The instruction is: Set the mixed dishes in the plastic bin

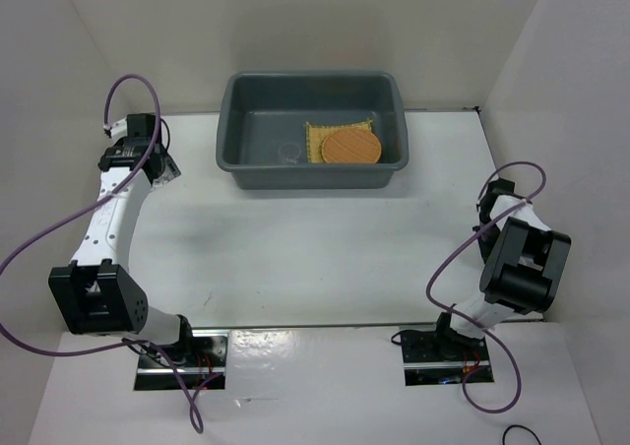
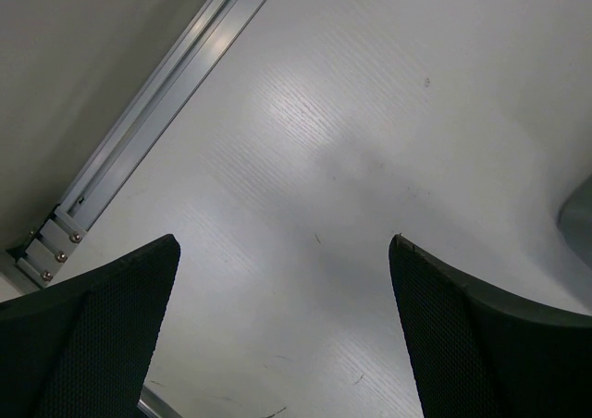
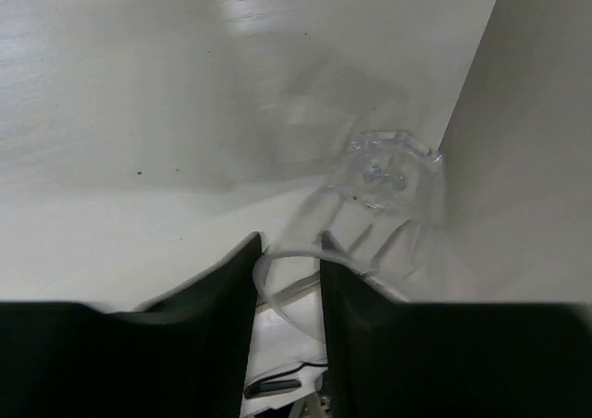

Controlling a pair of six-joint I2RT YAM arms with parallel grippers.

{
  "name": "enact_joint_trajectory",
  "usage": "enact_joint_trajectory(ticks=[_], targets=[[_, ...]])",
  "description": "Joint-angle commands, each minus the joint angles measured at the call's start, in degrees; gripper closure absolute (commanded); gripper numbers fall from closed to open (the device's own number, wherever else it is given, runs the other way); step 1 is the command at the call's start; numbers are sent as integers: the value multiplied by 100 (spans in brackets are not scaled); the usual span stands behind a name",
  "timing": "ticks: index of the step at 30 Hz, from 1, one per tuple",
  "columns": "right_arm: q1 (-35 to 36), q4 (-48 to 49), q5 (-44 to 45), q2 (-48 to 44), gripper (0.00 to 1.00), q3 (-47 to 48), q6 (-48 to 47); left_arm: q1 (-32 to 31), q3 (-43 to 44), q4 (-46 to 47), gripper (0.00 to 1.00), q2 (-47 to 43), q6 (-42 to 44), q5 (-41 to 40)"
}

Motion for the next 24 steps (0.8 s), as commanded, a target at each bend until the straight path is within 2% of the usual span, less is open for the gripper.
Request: enact_joint_trajectory(ticks=[1, 3, 6, 9, 12, 13, 14, 15, 17, 18, 19, 21, 24], targets=[[-51, 160, 13, 77, 82, 297, 12, 32, -98, 50, 0, -234, 120, -29], [-51, 160, 13, -28, 99, 385, 65, 32, -159, 50, 0, -296, 120, -29], [-51, -155, -144, -274, 100, 972, 205, 85, -221, 103, 0, -349, 120, -29], [238, -673, -679, -380, 100, 2272, 259, 146, -282, 165, 0, -349, 120, -29], [695, -1210, -1383, -205, 100, 4429, 259, 199, -282, 278, 0, -349, 120, 32], [835, -1489, -1515, -91, 100, 4873, 259, 199, -282, 331, 0, -270, 172, 94], [1115, -1657, -1864, 215, 100, 5303, 172, 260, -282, 332, 0, -270, 260, 181], [1283, -1868, -2024, 418, 100, 6187, 110, 339, -282, 393, 0, -191, 313, 382], [1617, -2448, -2515, 1074, 100, 7070, -170, 427, -282, 454, 0, -103, 383, 621], [1984, -2659, -2675, 1331, 100, 8058, -285, 524, -282, 516, 0, -33, 436, 839], [2197, -3035, -2781, 1586, 100, 8590, -373, 585, -282, 516, 0, 20, 436, 946], [2923, -3039, -2476, 2325, 100, 9906, -374, 682, -282, 665, 0, 20, 568, 1113], [3751, -3039, -2202, 3195, 100, 11193, -453, 849, -423, 745, 0, 20, 621, 1298]])
